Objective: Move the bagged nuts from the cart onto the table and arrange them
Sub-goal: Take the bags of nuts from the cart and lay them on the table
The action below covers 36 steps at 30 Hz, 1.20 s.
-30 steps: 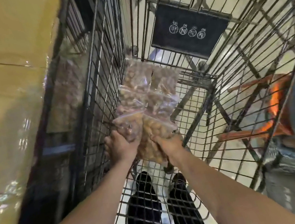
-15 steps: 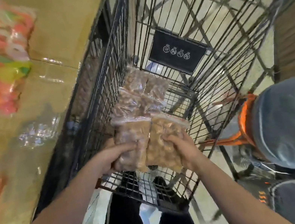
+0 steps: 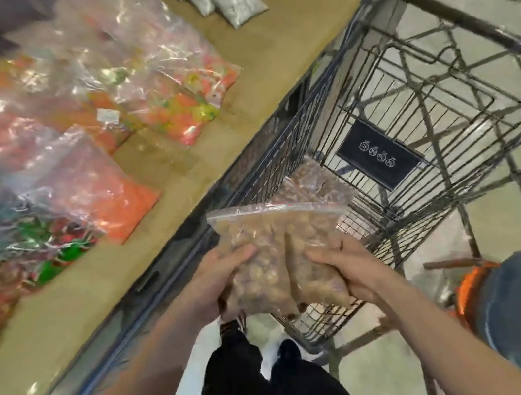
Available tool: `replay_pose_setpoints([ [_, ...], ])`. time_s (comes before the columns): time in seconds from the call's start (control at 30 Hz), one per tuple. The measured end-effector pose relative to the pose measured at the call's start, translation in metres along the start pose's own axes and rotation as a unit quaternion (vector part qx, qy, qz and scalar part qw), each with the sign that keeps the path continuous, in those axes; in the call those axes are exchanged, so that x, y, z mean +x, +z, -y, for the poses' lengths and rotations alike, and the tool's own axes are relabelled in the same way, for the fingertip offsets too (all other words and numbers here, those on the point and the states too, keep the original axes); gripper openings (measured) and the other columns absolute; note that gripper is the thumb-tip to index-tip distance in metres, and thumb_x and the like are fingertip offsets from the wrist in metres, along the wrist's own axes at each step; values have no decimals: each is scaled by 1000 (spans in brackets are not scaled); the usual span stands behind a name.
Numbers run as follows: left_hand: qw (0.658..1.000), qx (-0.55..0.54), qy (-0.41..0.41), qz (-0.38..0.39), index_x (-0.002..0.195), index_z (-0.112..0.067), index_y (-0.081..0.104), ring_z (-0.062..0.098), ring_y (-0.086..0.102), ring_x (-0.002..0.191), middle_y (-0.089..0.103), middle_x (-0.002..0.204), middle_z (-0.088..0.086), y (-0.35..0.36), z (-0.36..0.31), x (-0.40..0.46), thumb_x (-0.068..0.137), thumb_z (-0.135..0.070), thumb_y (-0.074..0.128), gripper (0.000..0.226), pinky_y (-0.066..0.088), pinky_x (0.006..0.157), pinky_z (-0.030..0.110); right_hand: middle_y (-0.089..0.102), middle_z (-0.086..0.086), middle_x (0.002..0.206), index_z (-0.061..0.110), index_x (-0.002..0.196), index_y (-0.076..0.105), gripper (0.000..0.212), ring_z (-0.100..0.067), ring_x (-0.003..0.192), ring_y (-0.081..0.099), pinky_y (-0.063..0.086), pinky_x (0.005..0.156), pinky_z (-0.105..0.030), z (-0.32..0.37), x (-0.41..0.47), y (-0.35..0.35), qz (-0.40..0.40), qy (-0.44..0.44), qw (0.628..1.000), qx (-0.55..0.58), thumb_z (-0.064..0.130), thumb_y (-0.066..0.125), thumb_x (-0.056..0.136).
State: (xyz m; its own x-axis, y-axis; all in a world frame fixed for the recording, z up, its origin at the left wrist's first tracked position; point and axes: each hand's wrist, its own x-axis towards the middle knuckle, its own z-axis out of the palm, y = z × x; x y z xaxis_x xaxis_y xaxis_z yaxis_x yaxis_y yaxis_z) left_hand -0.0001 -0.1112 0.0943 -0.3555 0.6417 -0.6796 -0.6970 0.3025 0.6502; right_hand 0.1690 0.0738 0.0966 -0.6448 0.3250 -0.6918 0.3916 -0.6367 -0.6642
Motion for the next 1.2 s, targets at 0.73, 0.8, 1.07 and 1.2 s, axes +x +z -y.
replay_pose_setpoints([
  [0.73,877,-246,259,-322,125,-6,67,42,68,111,70,121,25,-294,124,-371,74,-21,82,55,53,99,56,74,-24,109,1,124,63,78,-37,91,74,63,76,-50,-144,-69,406,299,56,910,-281,4,92,52],
  [0.8,859,-268,266,-345,129,-6,64,45,67,112,69,121,26,-323,141,-403,73,-22,83,62,55,96,56,76,-19,98,4,116,65,65,-32,81,75,64,68,-47,-171,-81,443,313,64,908,-270,-2,92,58],
  [1.07,826,-287,315,-370,122,-6,69,36,73,99,73,114,23,-399,168,-482,52,-36,96,81,61,72,38,76,-20,113,6,130,60,84,-36,97,75,62,81,-53,-239,-114,553,337,82,891,-292,29,99,58],
  [1.2,803,-318,320,-389,124,-14,68,34,72,108,73,118,17,-432,169,-485,58,-41,95,76,59,84,41,76,-18,116,10,131,56,78,-39,109,73,55,96,-62,-245,-106,591,343,70,883,-314,17,93,63],
])
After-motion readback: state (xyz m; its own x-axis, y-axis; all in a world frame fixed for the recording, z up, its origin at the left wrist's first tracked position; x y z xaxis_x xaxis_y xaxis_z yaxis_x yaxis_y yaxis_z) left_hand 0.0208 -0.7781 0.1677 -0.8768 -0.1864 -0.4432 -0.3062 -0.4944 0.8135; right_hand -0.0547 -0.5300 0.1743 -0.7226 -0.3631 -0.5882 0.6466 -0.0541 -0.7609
